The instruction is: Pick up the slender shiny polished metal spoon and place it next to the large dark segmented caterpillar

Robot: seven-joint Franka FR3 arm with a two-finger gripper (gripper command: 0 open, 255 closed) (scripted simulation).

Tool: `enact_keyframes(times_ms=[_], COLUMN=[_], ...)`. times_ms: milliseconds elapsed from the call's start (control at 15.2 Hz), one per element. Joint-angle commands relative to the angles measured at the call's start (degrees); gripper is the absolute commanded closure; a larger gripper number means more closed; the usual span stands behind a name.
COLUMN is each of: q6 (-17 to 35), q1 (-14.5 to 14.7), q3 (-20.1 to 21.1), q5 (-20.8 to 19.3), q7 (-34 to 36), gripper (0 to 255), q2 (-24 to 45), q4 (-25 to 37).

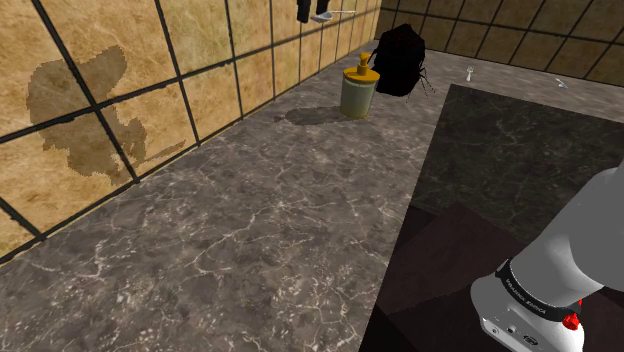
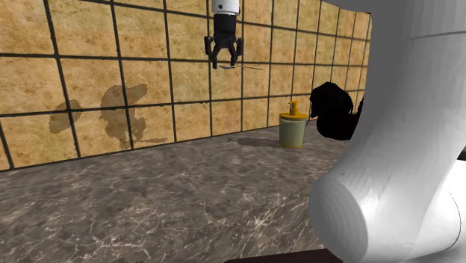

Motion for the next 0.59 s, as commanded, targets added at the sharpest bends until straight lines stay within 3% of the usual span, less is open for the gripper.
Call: enact_keyframes(times_ms=[0, 198, 528], q6=[-2.1, -4.5, -2.8], q1=[0.2, 0.4, -3.9], q3=[0.1, 0.2, -3.0], q5=[-0.3, -0.6, 1.8], q7=[0.1, 0.2, -6.8], gripper=[255, 255, 255], q2=[1.0, 2.3, -2.8], q4=[3.1, 6.7, 0.3])
